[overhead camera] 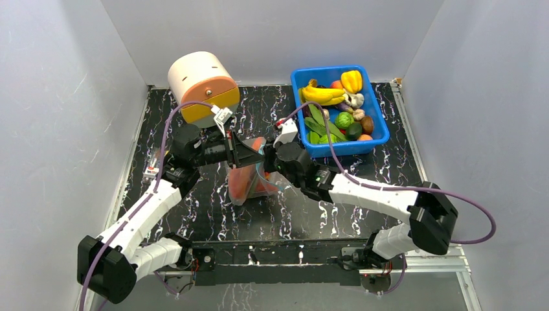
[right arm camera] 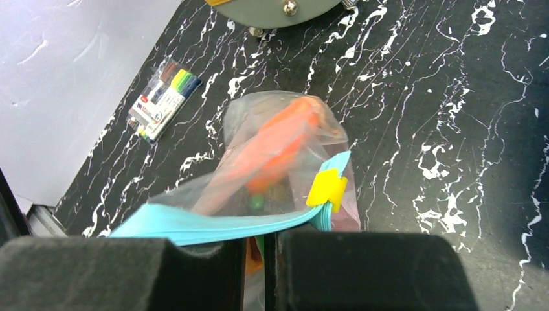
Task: Place the food in the zip-top bag and seal the zipper
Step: Adjust the fake vegetable in the zipper food storage bag.
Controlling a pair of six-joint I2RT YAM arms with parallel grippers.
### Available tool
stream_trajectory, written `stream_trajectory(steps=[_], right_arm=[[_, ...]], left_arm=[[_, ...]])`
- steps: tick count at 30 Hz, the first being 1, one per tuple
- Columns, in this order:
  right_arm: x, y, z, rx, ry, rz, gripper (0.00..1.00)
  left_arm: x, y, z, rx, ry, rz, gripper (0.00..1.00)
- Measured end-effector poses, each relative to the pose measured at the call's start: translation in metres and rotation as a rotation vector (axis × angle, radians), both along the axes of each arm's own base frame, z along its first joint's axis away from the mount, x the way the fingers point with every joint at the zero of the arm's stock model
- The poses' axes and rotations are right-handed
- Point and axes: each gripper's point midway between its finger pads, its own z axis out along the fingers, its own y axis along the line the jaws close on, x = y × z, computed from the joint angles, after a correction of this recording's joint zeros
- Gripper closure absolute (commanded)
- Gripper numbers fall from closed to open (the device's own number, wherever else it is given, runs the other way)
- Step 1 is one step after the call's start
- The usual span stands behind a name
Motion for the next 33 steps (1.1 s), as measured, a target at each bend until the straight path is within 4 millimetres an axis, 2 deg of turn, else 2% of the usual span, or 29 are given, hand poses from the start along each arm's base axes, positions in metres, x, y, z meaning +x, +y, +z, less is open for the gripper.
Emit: stream_trajectory(steps=[5, 7, 13, 15, 20, 26, 29, 33], right_arm=[[0.009, 0.009, -0.001, 0.021, 0.019, -0.031, 1.00], [0.011, 0.011, -0.001, 0.033, 0.019, -0.037, 0.97], [0.008, 0.023, 0.000, 0.069, 0.020, 0.027, 0.71], [0.004, 0.024, -0.005, 0.062, 0.025, 0.054, 0.66], [-0.004, 0.010, -0.007, 0.008, 0.019, 0.082, 0.57], [-0.023, -0.012, 0.021, -0.022, -0.026, 0.122, 0.49], [-0.031, -0.024, 0.034, -0.039, -0.045, 0.134, 0.45], [-0.042, -0.036, 0.047, -0.066, -0.058, 0.164, 0.43]], left_arm=[[0.002, 0.004, -0.004, -0.004, -0.003, 0.019, 1.00], [0.001, 0.005, -0.004, -0.004, -0.008, 0.028, 1.00], [0.003, 0.011, -0.006, 0.024, -0.041, 0.075, 1.00], [0.002, 0.012, -0.008, 0.036, -0.049, 0.078, 1.00], [0.001, 0.012, -0.005, 0.054, -0.059, 0.079, 1.00], [0.008, 0.013, 0.006, 0.066, -0.096, 0.115, 1.00], [0.011, 0.015, 0.005, 0.076, -0.099, 0.131, 1.00], [0.013, 0.015, 0.002, 0.086, -0.088, 0.144, 1.00]])
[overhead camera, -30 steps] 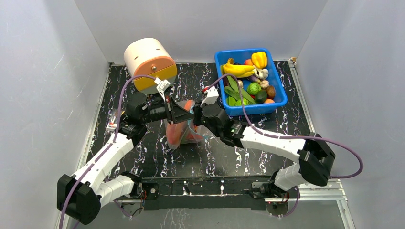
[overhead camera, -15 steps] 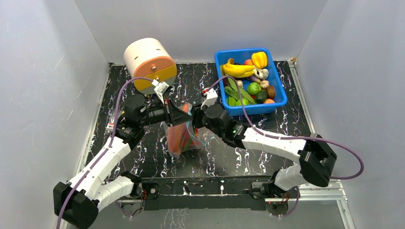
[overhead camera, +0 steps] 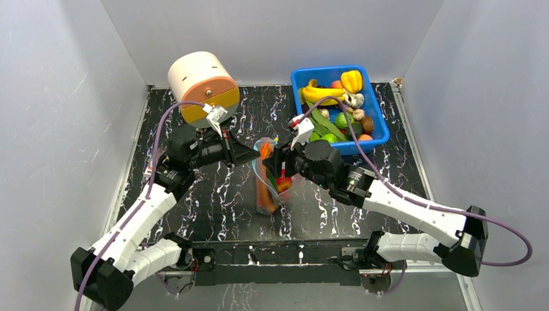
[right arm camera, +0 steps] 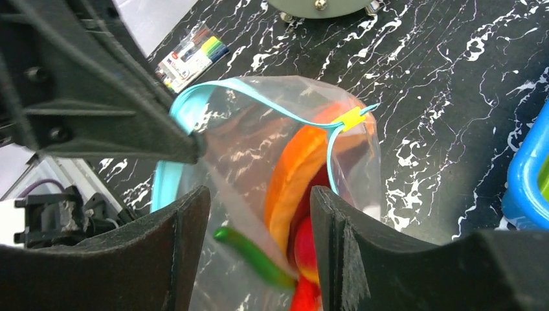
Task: Place the food in the zip-top bag and seal the zipper
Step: Adjust the fake vegetable in the zipper food storage bag.
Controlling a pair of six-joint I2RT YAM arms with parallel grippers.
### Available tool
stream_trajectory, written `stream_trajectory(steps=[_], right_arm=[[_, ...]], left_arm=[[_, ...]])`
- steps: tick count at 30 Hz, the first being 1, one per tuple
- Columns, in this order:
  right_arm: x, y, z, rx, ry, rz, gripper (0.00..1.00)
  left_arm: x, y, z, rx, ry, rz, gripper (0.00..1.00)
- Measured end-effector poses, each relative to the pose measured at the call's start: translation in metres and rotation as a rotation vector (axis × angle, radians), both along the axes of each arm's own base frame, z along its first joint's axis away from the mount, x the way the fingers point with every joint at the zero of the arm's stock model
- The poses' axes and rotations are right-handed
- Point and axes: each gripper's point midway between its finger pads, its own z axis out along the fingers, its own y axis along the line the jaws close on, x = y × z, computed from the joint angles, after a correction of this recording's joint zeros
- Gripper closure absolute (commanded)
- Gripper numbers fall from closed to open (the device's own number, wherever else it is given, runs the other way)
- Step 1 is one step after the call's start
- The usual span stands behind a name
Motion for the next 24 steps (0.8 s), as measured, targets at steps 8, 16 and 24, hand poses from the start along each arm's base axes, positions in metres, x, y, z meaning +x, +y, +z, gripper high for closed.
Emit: stream_trajectory(steps=[8, 16, 24], right_arm=[[-0.019, -0.016, 0.022, -0.007, -0.016, 0.055, 0.53], [-0.029, -0.010, 0.013, -0.016, -0.021, 0.133, 0.73], [-0.024, 0.013, -0.023, -0.043, 0.050, 0.164, 0.95]], left_arm=[[0.004, 0.000, -0.003, 0.002, 0.015, 0.017, 1.00], [0.004, 0.001, -0.005, 0.007, 0.022, 0.022, 1.00], [0.004, 0.001, -0.005, 0.008, 0.024, 0.023, 1.00]])
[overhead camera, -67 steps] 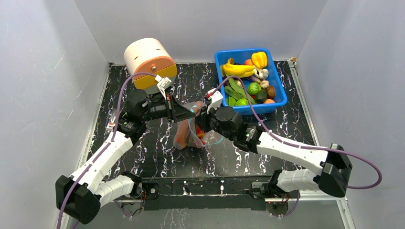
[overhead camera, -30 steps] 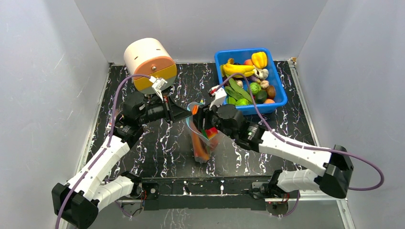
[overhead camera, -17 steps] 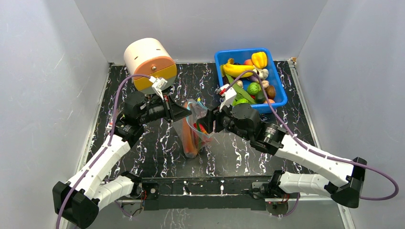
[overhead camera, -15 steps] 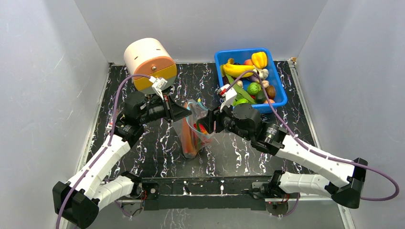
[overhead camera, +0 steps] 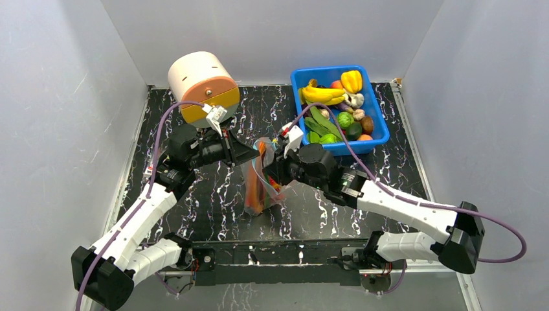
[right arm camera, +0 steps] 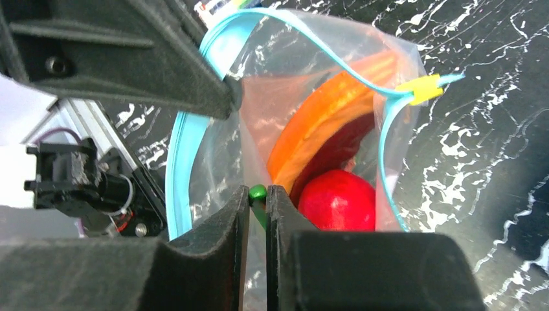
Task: Place the food in the zip-top bag and seal the zipper
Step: Adjust the fake vegetable in the zipper food storage bag.
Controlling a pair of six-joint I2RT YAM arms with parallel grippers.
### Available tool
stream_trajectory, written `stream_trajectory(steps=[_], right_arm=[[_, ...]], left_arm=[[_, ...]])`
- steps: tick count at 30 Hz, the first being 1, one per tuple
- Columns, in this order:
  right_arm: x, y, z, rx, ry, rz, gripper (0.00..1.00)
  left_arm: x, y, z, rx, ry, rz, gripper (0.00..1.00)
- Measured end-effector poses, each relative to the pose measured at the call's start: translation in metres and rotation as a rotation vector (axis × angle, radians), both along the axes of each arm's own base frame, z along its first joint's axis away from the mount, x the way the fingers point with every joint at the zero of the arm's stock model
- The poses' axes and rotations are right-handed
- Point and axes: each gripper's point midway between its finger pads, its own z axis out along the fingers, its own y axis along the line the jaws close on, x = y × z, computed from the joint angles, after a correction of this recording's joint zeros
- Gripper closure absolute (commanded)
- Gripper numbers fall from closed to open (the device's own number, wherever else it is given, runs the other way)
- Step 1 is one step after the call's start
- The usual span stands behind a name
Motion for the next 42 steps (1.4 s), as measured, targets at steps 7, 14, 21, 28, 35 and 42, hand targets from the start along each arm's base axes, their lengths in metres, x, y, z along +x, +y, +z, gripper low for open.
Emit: stream_trajectory(steps=[7, 14, 21, 28, 35, 42], right_arm=[[0.018, 0.018, -0.009, 0.065, 0.003, -0.056, 1.00], [0.044, 0.035, -0.036, 0.070, 0.023, -0.146, 1.00], [0.053, 0.039, -0.054, 0.074, 0.048, -0.197, 1.00], [0.040, 0.030, -0.045, 0.091, 0.055, -0.166, 0.96], [0.017, 0.007, -0.016, 0.105, 0.045, -0.118, 0.88], [0.004, -0.012, -0.009, 0.056, 0.044, -0.104, 0.70]], left_arm=[[-0.001, -0.001, 0.001, -0.008, 0.008, -0.006, 1.00], [-0.005, -0.005, -0.003, -0.052, 0.045, -0.027, 1.00], [-0.004, -0.005, -0.008, -0.058, 0.063, -0.022, 1.00], [-0.004, -0.004, -0.008, -0.028, 0.053, -0.023, 1.00], [0.001, 0.000, -0.010, 0.011, 0.034, 0.010, 1.00], [0.006, 0.002, -0.011, 0.030, 0.026, 0.034, 1.00]])
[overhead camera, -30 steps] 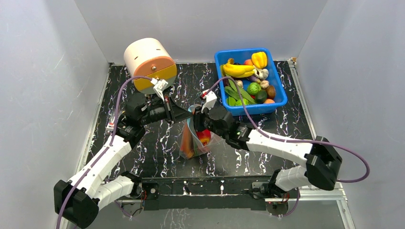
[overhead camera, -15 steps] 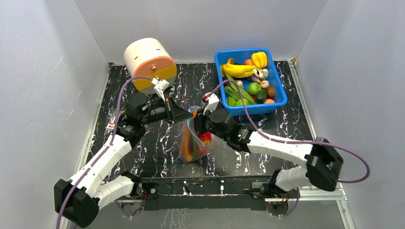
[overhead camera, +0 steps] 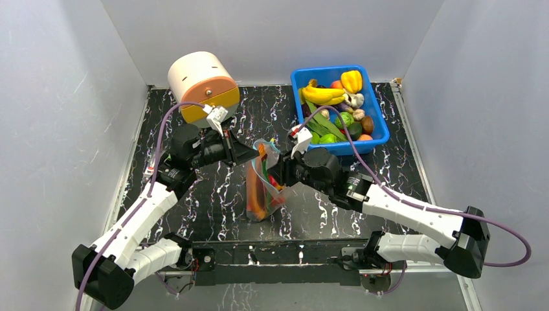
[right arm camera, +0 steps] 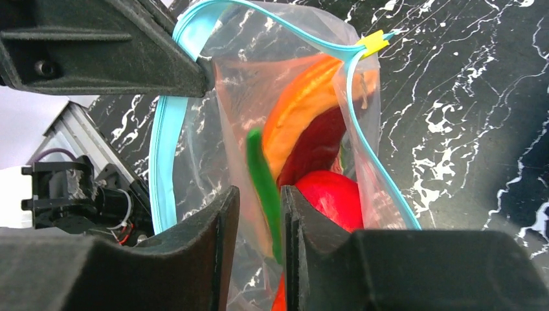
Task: Place the food in the zip-top bag and seal the zipper
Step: Adjust the fake vegetable in the zipper food storage bag, then pick up the fake fruit from the bin.
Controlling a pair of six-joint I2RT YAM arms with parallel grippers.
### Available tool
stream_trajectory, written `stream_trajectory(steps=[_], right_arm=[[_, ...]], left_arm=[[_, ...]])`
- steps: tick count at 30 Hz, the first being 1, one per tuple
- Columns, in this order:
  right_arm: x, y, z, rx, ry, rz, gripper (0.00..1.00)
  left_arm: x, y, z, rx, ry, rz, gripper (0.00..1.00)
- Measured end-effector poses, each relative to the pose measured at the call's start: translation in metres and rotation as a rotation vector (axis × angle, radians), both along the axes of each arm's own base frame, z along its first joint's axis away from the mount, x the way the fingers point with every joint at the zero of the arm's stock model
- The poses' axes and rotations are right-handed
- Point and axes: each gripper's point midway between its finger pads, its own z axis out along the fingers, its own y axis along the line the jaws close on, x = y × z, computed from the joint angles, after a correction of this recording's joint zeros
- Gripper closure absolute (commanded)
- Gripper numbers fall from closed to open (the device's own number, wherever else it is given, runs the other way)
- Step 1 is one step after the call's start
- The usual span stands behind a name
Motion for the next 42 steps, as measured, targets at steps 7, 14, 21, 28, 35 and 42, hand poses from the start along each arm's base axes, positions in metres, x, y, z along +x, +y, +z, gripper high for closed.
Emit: stream_trajectory(steps=[7, 14, 21, 28, 35, 42], right_arm=[[-0.001, -0.006, 0.012, -0.056, -0.020, 0.013, 0.64], [0.005, -0.008, 0.049, -0.057, -0.088, 0.005, 0.58], [0.033, -0.013, 0.085, -0.121, -0.200, -0.084, 0.55], [0.089, -0.036, 0.077, -0.244, -0.223, -0.198, 0.54], [0.153, -0.088, 0.044, -0.375, -0.165, -0.359, 0.53], [0.209, -0.143, 0.009, -0.507, -0.102, -0.513, 0.48]], left_arm=[[0.004, 0.002, 0.000, 0.015, -0.012, 0.018, 1.00], [0.007, 0.007, -0.004, 0.062, -0.033, 0.037, 1.00], [0.005, 0.015, -0.013, 0.129, -0.062, 0.048, 1.00], [0.001, 0.021, -0.012, 0.167, -0.091, 0.048, 1.00], [-0.002, 0.023, -0.016, 0.191, -0.096, 0.032, 1.00], [-0.007, 0.022, -0.016, 0.203, -0.126, -0.013, 1.00]])
